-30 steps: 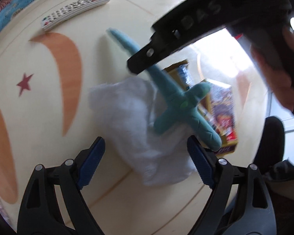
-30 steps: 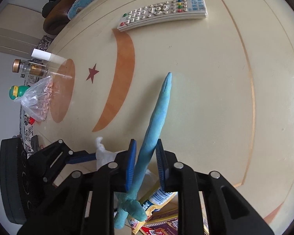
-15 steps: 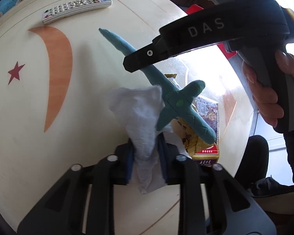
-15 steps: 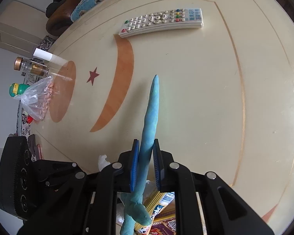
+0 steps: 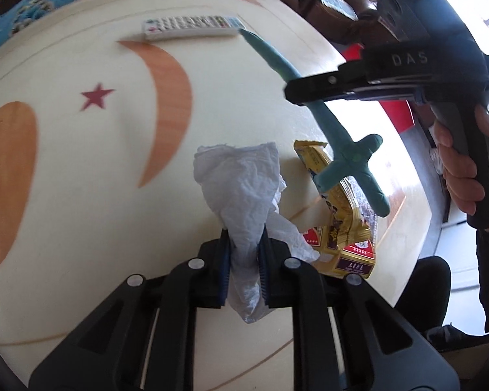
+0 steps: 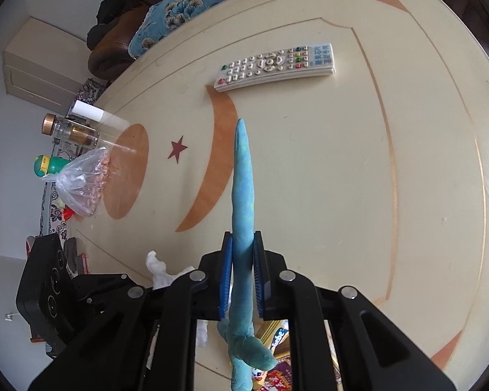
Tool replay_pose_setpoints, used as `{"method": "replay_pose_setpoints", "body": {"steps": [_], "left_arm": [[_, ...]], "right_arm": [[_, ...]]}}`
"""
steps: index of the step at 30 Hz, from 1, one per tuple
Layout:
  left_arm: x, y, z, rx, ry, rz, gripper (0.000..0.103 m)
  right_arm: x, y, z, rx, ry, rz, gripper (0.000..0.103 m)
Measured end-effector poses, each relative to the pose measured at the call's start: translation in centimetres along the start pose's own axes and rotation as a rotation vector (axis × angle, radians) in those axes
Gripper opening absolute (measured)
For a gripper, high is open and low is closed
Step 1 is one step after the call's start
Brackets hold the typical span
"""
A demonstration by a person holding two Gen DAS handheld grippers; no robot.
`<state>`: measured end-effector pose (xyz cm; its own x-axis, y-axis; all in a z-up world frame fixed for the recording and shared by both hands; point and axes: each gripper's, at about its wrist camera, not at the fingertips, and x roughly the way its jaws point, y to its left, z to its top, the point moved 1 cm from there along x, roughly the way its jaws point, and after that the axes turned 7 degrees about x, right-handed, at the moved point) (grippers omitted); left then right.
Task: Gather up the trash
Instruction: 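Lift the tissue and teal toy and carry both down over the pink bin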
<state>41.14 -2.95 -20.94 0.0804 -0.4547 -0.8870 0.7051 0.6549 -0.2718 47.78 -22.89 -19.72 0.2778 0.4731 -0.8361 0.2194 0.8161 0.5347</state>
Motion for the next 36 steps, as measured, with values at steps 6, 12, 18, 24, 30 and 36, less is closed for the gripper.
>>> {"method": "replay_pose_setpoints", "body": {"steps": [6, 12, 18, 24, 30, 36], "left_arm": [[-3.6, -1.5, -1.3, 0.021, -0.044, 0.05, 0.016], [-8.4, -4.7, -2.5, 0.067, -0.092, 0.1, 0.016], [-13.6, -9.3, -4.8, 0.125, -0.137, 0.149, 0.016], [-17.4, -13.4, -6.8, 0.173, -0.175, 0.182, 0.016], [-19.5, -17.6, -9.3, 0.222, -0.196, 0.201, 0.016], [-19.3, -21.4, -12.2, 0.275, -0.189, 0.204, 0.016]], "right_arm": [[-3.3, 1.9, -1.8, -0.044, -0.035, -0.013, 0.013], [-7.6, 3.8, -5.7, -0.1, -0.067, -0.032, 0.013], [-12.6, 5.0, -10.7, -0.144, -0.106, -0.044, 0.013], [-16.4, 5.9, -16.0, -0.186, -0.139, -0.07, 0.013], [-19.7, 6.0, -22.1, -0.225, -0.16, -0.075, 0.013], [-21.6, 5.6, -27.6, -0.256, -0.168, -0.056, 0.013]]}}
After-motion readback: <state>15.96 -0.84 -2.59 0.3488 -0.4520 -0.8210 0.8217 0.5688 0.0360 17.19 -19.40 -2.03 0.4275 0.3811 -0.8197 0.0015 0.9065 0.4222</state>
